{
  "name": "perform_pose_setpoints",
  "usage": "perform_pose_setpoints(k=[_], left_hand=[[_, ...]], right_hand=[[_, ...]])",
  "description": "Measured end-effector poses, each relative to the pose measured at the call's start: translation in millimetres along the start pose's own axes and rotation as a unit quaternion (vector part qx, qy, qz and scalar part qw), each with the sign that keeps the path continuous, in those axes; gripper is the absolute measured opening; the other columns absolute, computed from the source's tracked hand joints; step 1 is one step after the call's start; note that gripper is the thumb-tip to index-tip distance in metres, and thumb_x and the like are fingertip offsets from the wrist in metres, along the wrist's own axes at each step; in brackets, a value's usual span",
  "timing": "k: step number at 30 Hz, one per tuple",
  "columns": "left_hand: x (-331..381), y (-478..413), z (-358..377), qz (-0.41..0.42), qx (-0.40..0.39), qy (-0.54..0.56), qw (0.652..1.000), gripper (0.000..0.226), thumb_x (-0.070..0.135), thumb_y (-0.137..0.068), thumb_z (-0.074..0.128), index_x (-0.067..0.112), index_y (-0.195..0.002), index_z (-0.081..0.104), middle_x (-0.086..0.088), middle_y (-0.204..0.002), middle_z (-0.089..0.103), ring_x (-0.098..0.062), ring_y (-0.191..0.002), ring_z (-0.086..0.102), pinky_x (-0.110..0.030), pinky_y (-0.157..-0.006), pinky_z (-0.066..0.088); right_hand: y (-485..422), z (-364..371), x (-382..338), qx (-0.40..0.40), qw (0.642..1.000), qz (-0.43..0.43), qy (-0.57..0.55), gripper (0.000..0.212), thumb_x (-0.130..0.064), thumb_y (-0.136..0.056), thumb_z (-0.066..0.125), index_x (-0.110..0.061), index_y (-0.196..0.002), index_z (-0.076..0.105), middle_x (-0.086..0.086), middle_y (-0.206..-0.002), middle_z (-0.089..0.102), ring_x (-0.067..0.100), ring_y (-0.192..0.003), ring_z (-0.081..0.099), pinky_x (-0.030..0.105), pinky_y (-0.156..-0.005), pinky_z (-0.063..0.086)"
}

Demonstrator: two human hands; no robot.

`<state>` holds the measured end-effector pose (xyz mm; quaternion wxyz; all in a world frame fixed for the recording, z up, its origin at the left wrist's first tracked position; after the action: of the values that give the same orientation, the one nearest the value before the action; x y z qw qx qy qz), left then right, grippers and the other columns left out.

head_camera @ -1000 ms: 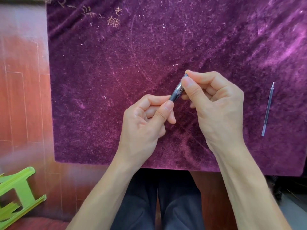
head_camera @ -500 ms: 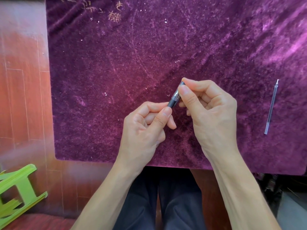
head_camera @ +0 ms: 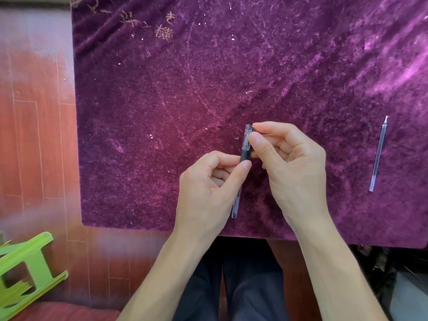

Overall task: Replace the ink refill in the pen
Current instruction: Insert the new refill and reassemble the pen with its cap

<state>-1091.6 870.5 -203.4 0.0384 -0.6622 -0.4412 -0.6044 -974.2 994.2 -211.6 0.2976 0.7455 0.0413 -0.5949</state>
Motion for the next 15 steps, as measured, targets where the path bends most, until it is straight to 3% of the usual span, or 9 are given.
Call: perform_pose_setpoints(k=[6, 11, 15], left_hand=[[11, -15, 0, 0.022, 0.028, -0.069, 0.997, 0.006, 0.027, -0.087, 0.078, 0.022, -0.090, 0.080, 0.009, -0.075, 0.075, -0.010, -0.067, 0.071, -0.008, -0.059, 0.051], [18, -35, -3, 0.026, 0.064, -0.131, 0.989, 0.013, 0.036, -0.086, 0.077, 0.025, -0.089, 0.080, 0.014, -0.072, 0.073, -0.003, -0.069, 0.069, -0.002, -0.060, 0.046], [22, -45, -3, 0.035, 0.078, -0.164, 0.983, 0.014, 0.036, -0.086, 0.077, 0.023, -0.091, 0.080, 0.015, -0.066, 0.070, 0.001, -0.067, 0.067, -0.003, -0.060, 0.048]], right_hand=[[-8, -3, 5, 0.017, 1.000, 0.019, 0.013, 0.010, -0.017, -0.100, 0.077, -0.023, -0.108, 0.079, -0.005, -0.096, 0.083, 0.010, -0.087, 0.079, 0.019, -0.078, 0.059], [-11, -15, 11, 0.038, 0.997, 0.035, 0.053, 0.007, -0.022, -0.101, 0.075, -0.026, -0.104, 0.080, -0.006, -0.094, 0.082, 0.010, -0.087, 0.077, 0.021, -0.078, 0.059], [4, -27, 13, 0.047, 0.994, 0.035, 0.092, 0.010, -0.025, -0.102, 0.074, -0.026, -0.093, 0.078, -0.003, -0.083, 0.077, 0.010, -0.068, 0.069, 0.013, -0.066, 0.054]])
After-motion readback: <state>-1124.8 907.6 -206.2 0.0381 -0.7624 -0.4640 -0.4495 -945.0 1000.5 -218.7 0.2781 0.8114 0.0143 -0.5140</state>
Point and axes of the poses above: each hand's wrist, its own y-axis away from the middle knuckle, its own z-axis out of the palm, x = y × z, the point moved 9 cm from there along -y, towards the middle knuckle
